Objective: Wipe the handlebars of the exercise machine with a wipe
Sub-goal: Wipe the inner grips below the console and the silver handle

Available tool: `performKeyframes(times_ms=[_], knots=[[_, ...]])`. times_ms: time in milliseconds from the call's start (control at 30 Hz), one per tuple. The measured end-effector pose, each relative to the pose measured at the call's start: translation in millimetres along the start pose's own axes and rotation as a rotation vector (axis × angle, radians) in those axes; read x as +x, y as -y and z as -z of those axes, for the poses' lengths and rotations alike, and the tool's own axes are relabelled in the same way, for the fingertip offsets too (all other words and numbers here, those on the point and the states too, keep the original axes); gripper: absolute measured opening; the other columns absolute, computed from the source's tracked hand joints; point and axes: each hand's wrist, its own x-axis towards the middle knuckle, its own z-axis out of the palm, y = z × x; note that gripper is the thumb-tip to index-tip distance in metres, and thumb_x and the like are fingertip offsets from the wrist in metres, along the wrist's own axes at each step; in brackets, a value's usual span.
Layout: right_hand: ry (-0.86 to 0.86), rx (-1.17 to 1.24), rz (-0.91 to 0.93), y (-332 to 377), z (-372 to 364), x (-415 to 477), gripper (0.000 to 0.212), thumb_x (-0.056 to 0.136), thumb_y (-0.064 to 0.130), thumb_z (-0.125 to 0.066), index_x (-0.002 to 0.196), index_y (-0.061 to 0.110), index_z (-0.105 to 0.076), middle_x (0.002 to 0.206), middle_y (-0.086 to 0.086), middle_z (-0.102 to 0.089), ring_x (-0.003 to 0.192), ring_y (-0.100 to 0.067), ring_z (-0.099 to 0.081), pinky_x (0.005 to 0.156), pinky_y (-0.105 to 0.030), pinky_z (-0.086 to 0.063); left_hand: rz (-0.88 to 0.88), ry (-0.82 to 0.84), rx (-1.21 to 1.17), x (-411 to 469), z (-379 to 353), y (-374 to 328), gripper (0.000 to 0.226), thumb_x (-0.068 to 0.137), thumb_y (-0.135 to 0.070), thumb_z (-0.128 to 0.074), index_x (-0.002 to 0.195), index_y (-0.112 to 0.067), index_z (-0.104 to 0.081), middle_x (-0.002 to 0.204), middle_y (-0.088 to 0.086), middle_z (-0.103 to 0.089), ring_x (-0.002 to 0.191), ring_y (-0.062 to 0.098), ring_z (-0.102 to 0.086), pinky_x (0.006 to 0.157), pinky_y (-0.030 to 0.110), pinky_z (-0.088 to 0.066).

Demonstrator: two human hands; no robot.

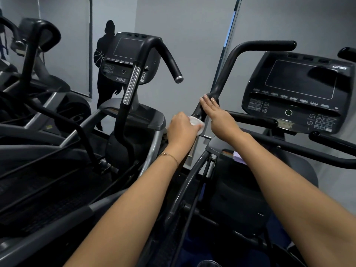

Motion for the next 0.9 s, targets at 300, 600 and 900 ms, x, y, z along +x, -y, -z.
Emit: performKeyframes(times_ms=[300,600,900], knots=[[-0.077,0.098,0.04,-11,-11,-21,0.081,0.079,-0.023,-0.029,0.148,0.017,-0.014,0.156,0.003,-0.007,0.144,-0.013,-0.006,0.117,-0.026,-0.008,-0.06,0.037,0.112,-39,12,44,0.042,0.081,-0.033,-0.067,0.113,-0.009,-0.053,0.116,0.003,-0.053,0.104,0.02,-0.054,0.081,0.027,-0.042],[-0.082,0.238,0.054,-22,-13,-17,0.084,0.073,-0.024,-0.028,0.146,0.018,-0.025,0.147,0.016,-0.01,0.143,-0.013,-0.015,0.115,-0.022,-0.013,-0.018,-0.021,0.005,20,-10,-11,0.043,0.077,-0.029,-0.066,0.109,-0.002,-0.055,0.109,0.011,-0.058,0.097,0.028,-0.057,0.067,0.027,-0.039],[-0.06,0.286,0.041,-20,-11,-18,0.087,0.074,-0.021,-0.032,0.146,0.026,-0.023,0.144,0.025,-0.007,0.14,-0.012,-0.024,0.111,-0.029,-0.03,0.034,0.004,-0.01,26,-10,-13,0.039,0.075,-0.032,-0.063,0.101,-0.003,-0.056,0.103,0.01,-0.061,0.079,0.024,-0.057,0.048,0.024,-0.033]])
